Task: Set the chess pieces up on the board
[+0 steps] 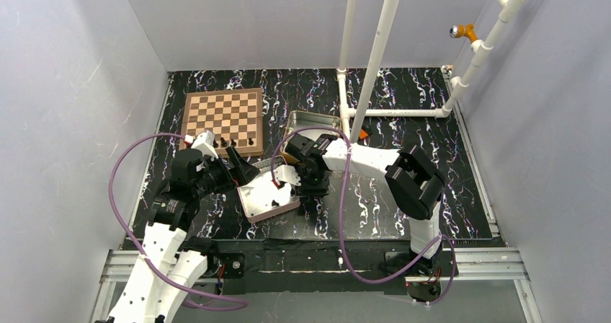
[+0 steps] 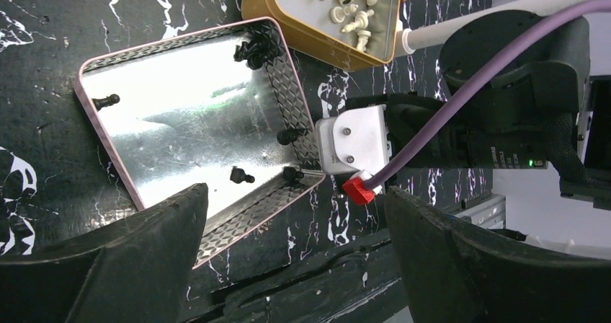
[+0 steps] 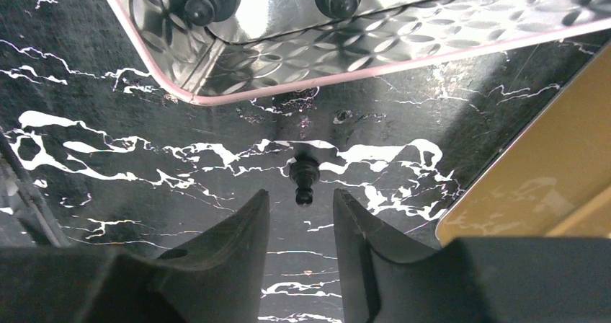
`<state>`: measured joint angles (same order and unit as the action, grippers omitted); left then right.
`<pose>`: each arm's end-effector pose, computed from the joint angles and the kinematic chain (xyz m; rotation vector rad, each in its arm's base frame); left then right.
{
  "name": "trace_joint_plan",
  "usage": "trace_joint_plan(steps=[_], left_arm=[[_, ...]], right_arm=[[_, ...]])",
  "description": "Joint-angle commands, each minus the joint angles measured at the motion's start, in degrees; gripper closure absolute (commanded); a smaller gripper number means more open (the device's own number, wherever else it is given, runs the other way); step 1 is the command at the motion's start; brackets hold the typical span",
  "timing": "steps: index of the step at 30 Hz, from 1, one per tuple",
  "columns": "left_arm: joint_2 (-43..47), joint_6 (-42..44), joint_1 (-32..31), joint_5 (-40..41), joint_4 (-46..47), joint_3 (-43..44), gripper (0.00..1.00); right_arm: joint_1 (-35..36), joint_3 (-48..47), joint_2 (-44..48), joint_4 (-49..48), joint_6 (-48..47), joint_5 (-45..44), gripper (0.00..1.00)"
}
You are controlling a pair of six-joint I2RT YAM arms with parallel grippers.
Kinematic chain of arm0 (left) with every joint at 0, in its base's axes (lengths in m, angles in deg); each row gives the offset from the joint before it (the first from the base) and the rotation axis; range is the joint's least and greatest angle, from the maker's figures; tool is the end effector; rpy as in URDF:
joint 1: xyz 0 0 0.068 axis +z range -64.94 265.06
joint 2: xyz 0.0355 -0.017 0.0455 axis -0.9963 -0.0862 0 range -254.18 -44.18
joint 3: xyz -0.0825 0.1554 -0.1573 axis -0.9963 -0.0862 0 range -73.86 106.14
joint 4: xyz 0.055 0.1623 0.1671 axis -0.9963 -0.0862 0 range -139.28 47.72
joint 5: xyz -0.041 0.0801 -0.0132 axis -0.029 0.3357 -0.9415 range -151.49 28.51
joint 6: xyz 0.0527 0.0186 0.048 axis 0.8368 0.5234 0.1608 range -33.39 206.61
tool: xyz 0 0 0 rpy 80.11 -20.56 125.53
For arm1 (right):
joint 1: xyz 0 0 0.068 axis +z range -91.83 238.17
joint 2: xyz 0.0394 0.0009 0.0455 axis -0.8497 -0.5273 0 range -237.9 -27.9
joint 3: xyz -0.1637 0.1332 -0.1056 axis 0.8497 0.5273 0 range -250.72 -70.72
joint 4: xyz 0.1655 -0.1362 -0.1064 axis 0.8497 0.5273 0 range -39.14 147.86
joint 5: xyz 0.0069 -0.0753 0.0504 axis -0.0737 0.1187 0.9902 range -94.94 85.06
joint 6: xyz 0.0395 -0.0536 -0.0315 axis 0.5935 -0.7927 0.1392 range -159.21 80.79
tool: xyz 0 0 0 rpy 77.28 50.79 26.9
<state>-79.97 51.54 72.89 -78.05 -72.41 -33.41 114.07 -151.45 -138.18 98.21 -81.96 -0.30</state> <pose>0.1651 -0.0535 0.2661 -0.2262 2.0795 -0.8045 0.1926 0.2934 0.1364 -2.2232 1.8929 0.1561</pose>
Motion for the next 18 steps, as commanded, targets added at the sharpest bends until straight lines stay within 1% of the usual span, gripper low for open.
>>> trace_joint_plan(steps=[1, 3, 6, 7, 8, 10, 12, 14, 16, 18], left_arm=[[0.8, 2.3, 0.2, -4.4, -0.9, 0.3, 0.1], [1.0, 2.9, 0.2, -5.8, -0.9, 0.6, 0.1], [0.2, 4.2, 0.1, -8.1, -1.0, 1.5, 0.1], [-0.3, 4.3, 0.0, -8.9, -1.3, 1.8, 0.07], [-0.8, 4.6, -0.3, -9.4, -1.3, 2.0, 0.02], [-1.8, 5.7, -1.7, -9.3, -1.3, 2.5, 0.02], [-3.1, 6.2, -3.9, -7.3, -1.3, 3.3, 0.02], [-5.1, 5.2, -7.4, -4.0, -1.2, 4.4, 0.03], [-8.7, 4.6, -15.3, 1.2, -1.2, 6.0, 0.04], [-13.5, 4.2, -22.2, 7.6, -1.2, 8.8, 0.05]], right_arm=[[-0.2, -2.4, 2.9, 1.2, 1.0, 3.1, 0.46], [-0.9, -3.9, 5.3, 3.0, -0.4, 6.2, 0.42], [-2.3, -4.8, 9.7, 6.4, -5.3, 12.0, 0.35], [-3.0, -4.6, 11.3, 7.9, -7.5, 14.3, 0.33], [-4.1, -4.1, 13.6, 9.3, -9.1, 16.4, 0.33], [-6.1, -2.9, 17.0, 11.9, -13.2, 20.8, 0.32], [-8.4, -1.1, 20.6, 13.6, -15.9, 24.6, 0.32], [-12.0, 0.9, 23.6, 16.9, -20.4, 30.3, 0.32], [-15.4, 4.5, 27.1, 18.7, -24.3, 34.9, 0.33], [-17.6, 9.0, 31.6, 17.7, -25.6, 36.8, 0.33]])
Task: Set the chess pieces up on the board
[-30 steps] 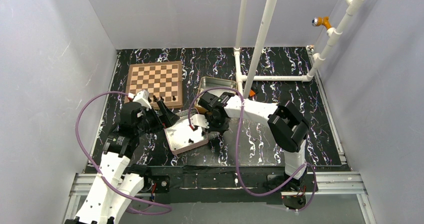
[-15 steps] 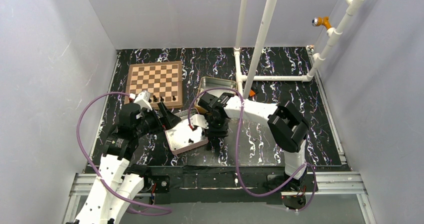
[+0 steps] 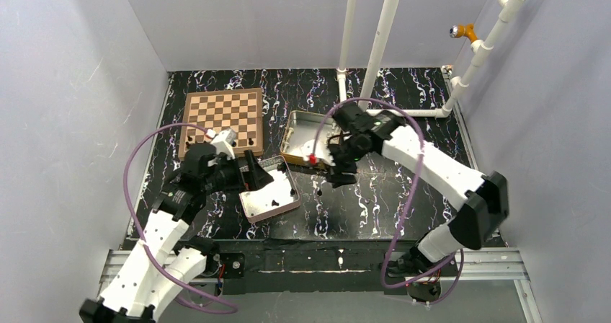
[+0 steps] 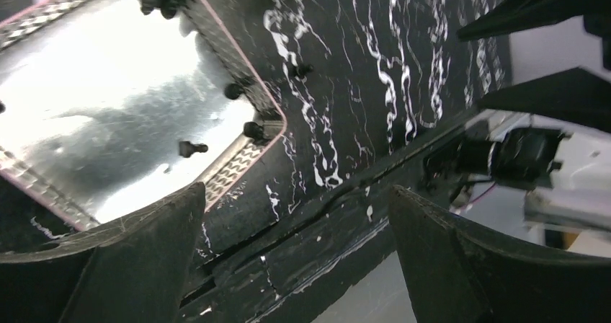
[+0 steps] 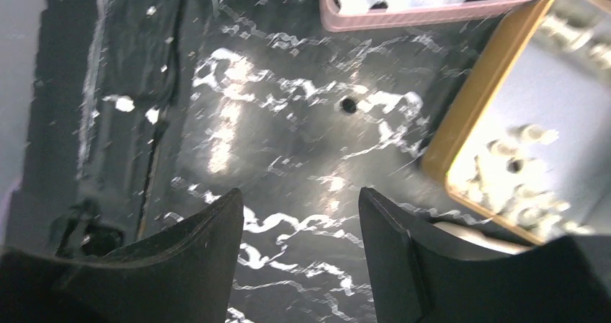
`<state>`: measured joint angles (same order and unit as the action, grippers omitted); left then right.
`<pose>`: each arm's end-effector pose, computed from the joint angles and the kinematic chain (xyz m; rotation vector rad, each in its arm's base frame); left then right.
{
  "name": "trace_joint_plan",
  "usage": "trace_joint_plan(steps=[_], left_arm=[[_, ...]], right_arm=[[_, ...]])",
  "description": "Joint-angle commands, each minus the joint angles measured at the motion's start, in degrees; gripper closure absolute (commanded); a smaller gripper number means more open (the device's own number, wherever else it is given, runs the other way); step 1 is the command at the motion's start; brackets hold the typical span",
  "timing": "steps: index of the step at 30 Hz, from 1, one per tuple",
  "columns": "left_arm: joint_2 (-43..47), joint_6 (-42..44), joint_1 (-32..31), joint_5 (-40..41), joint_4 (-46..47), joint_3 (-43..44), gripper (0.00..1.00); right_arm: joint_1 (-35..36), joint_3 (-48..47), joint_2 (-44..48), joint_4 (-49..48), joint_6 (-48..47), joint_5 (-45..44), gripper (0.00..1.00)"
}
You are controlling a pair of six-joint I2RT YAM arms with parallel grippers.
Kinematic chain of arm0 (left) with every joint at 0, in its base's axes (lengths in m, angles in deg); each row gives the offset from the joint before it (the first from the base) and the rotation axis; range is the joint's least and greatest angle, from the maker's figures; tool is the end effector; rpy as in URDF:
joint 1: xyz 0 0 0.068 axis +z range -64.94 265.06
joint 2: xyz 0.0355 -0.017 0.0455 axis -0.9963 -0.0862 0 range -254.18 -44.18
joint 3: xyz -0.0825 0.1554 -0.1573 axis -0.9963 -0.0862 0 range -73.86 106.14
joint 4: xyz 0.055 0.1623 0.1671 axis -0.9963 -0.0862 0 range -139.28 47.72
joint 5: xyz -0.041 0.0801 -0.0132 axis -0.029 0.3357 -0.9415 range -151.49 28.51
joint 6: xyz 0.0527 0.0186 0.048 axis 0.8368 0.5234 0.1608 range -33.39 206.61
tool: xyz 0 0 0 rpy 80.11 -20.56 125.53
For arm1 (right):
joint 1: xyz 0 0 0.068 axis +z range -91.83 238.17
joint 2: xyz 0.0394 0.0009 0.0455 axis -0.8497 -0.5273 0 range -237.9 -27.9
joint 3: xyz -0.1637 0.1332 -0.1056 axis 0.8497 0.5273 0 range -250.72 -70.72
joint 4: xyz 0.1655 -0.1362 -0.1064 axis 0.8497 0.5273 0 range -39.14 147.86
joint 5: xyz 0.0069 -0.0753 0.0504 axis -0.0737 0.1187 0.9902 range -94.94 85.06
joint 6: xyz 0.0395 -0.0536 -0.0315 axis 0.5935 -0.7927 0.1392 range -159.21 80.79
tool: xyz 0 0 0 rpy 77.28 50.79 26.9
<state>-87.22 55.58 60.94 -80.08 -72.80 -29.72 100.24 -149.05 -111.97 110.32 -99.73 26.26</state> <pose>0.1658 -0.0957 0.2668 0.0763 2.1882 -0.9054 0.1834 0.2086 0.2605 -2.1010 1.4819 0.6170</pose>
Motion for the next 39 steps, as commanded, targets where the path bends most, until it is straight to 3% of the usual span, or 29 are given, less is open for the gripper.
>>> trace_joint_plan(steps=[1, 6, 11, 18, 25, 39], left_arm=[[-9.0, -0.1, -13.1, 11.8, -0.8, 6.6, 0.07], [-24.0, 0.7, -26.5, 25.0, -4.8, 15.7, 0.1], [-37.4, 2.5, -31.7, 29.8, -6.8, 22.7, 0.24], [-47.3, 4.8, -32.4, 29.6, -4.1, 27.3, 0.39], [-53.8, 5.7, -32.3, 25.6, -0.2, 29.5, 0.51], [-62.5, 6.2, -32.3, 24.2, 1.0, 32.8, 0.67]], right_arm=[[-4.5, 8.8, 7.7, 4.6, -7.7, 10.6, 0.33], [-11.7, 16.5, 16.7, 1.0, -3.4, 14.0, 0.32], [-20.9, 20.5, 22.3, -1.3, 1.2, 17.9, 0.32], [-26.7, 23.3, 25.5, -3.5, 5.1, 21.3, 0.32], [-27.3, 23.8, 25.5, -3.8, 5.3, 20.5, 0.32], [-27.3, 24.8, 24.2, -4.6, 5.4, 20.0, 0.32]])
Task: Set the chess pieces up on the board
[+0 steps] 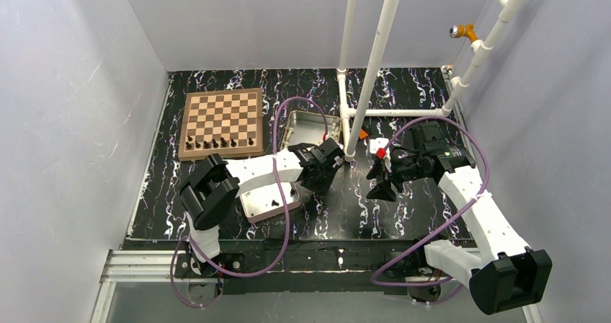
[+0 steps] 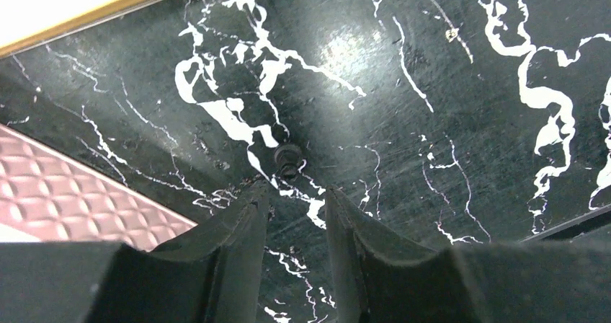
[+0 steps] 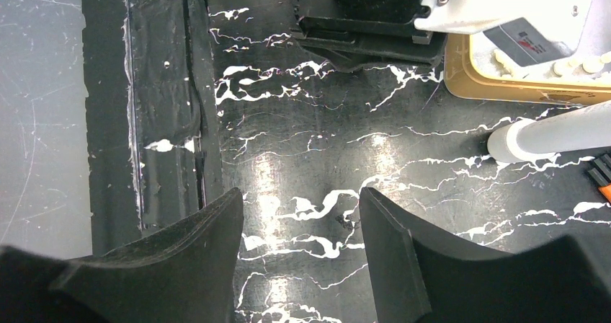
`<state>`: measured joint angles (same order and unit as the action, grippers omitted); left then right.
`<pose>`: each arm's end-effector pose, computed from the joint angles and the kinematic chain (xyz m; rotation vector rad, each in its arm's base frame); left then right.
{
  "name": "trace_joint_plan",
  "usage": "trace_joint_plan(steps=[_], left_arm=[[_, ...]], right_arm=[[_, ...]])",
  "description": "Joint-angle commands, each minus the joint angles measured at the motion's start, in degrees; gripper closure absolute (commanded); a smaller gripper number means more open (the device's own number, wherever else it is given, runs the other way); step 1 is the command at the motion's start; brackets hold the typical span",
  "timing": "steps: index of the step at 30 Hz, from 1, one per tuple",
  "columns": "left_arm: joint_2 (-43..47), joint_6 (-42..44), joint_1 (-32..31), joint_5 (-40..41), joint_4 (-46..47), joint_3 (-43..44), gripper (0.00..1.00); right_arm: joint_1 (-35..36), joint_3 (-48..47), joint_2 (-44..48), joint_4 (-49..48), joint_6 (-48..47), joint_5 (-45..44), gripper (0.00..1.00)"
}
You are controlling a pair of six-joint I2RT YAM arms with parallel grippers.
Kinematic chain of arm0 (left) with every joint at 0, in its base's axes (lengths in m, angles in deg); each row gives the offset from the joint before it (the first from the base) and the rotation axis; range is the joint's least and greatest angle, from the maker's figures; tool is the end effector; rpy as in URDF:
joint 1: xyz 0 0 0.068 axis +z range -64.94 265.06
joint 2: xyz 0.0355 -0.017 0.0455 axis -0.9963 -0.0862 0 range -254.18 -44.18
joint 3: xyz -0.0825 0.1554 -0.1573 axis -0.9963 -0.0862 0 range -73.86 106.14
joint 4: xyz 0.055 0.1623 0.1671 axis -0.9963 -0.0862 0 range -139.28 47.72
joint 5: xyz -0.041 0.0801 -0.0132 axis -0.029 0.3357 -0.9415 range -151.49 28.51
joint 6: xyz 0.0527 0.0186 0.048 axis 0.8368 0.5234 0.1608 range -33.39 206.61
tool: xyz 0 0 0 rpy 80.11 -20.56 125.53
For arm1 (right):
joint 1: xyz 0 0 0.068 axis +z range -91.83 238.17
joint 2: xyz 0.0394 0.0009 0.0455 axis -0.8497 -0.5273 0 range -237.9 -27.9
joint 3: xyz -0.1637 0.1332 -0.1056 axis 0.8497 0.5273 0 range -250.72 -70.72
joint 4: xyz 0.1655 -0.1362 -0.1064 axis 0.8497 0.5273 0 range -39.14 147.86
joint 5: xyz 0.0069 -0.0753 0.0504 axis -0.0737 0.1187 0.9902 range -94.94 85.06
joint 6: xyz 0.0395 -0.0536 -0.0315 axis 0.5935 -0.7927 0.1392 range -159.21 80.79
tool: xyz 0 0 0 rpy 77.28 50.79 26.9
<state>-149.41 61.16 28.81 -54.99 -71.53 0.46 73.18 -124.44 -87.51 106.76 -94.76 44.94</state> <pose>0.2098 -0.3015 0.1519 0.6658 2.5693 -0.3483 0.1672 0.0936 0.2450 -1.5335 1.7068 0.7960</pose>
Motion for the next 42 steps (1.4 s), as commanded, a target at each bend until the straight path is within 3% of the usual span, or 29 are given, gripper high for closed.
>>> trace_joint_plan(steps=[1, 32, 39, 42], left_arm=[[-0.5, 0.7, -0.1, -0.9, -0.3, 2.6, 0.68], [-3.2, 0.9, 0.5, 1.2, -1.3, 3.2, 0.8], [-2.8, 1.0, 0.7, 0.9, -1.3, 3.2, 1.0], [-1.3, 1.0, 0.8, 0.8, -1.4, 2.8, 1.0]], right_arm=[[-0.2, 0.3, -0.3, -1.0, 0.4, 1.3, 0.32], [-0.3, 0.1, -1.1, -0.9, 0.4, 1.1, 0.32], [-0.3, -0.1, -1.3, -0.8, 0.4, 1.0, 0.32], [-0.3, -0.2, -1.4, -0.6, 0.2, 1.0, 0.32]])
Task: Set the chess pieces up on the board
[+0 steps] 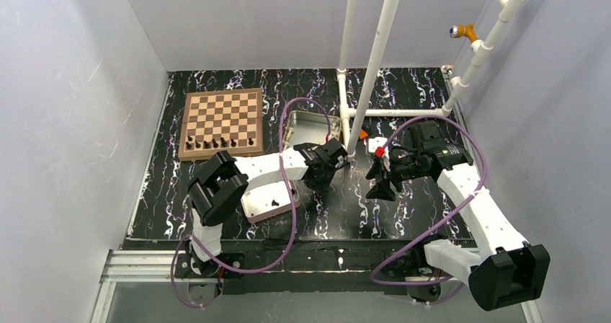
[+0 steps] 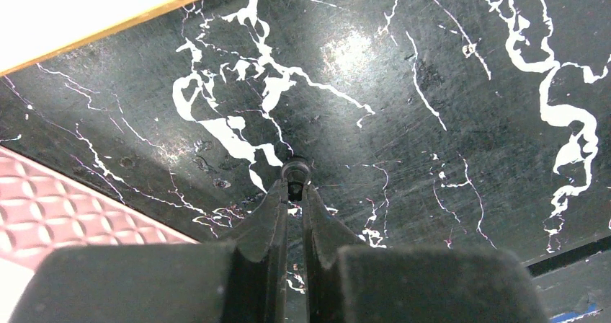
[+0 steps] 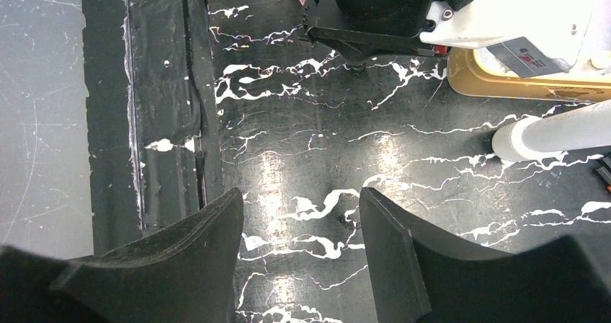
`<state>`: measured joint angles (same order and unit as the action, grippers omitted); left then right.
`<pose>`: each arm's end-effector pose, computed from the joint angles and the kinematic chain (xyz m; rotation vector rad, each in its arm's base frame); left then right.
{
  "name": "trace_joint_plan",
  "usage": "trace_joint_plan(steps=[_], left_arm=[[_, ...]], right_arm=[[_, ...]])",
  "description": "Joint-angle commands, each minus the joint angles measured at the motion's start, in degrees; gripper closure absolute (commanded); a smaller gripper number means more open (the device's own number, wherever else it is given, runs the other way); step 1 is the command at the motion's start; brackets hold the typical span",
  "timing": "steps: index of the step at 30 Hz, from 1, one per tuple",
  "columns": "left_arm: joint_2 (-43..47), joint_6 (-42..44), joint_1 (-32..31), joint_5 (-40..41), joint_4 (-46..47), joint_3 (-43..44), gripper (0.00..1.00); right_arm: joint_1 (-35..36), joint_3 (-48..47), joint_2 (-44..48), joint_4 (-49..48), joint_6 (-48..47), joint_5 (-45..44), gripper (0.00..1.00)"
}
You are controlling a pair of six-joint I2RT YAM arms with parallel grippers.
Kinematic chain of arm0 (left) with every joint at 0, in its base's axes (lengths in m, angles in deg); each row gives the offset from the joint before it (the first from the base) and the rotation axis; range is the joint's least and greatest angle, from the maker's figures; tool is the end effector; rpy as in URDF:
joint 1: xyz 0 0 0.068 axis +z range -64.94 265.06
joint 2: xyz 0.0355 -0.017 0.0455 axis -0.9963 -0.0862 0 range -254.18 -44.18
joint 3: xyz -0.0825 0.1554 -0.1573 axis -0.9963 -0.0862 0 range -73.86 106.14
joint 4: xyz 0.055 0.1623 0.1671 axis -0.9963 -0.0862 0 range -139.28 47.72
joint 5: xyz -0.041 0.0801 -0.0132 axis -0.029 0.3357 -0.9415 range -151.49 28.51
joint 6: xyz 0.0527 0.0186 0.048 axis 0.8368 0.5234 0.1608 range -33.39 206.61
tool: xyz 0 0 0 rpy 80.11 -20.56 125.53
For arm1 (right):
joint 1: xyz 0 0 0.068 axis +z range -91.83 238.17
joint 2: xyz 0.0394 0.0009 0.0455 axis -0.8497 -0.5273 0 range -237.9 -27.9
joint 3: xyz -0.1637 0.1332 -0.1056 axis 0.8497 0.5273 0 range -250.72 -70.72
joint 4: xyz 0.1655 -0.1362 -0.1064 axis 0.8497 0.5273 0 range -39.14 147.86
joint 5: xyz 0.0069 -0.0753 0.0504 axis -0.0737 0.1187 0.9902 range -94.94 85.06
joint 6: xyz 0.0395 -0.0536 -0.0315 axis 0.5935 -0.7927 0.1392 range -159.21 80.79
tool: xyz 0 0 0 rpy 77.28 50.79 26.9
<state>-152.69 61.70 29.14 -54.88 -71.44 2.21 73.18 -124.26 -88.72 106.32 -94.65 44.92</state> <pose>0.2160 -0.3065 0.1406 0.6767 2.5863 -0.3207 0.1704 0.0944 0.2409 -1.5325 1.7230 0.8078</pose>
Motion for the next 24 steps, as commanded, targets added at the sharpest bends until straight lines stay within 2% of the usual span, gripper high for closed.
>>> trace_joint_plan(steps=[1, 6, 12, 15, 18, 24], left_arm=[[2.9, 0.5, 0.5, 0.5, -1.5, 0.7, 1.0], [10.0, 0.9, 0.8, -1.6, -3.0, -1.0, 1.0], [22.0, 1.3, 3.9, -1.4, -11.2, -3.2, 1.0], [28.3, 2.1, 11.3, -0.7, -16.1, -4.1, 1.0], [32.9, 4.5, 21.2, 2.1, -19.3, -4.0, 1.0], [31.5, 9.3, 41.5, 4.0, -19.0, -0.4, 1.0]], right_arm=[[-0.3, -0.4, -0.2, 0.1, -0.1, 1.0, 0.32], [-0.3, -0.6, -0.4, 0.5, -0.5, 1.4, 0.32], [-0.3, -0.9, -0.9, 0.5, -0.5, 2.2, 0.32], [-0.3, -1.3, -1.1, -0.1, 0.6, 2.3, 0.32], [-0.3, -1.9, -1.4, -0.8, 1.2, 2.5, 0.32], [-0.3, -2.8, -2.8, -3.9, 4.0, 3.3, 0.32]])
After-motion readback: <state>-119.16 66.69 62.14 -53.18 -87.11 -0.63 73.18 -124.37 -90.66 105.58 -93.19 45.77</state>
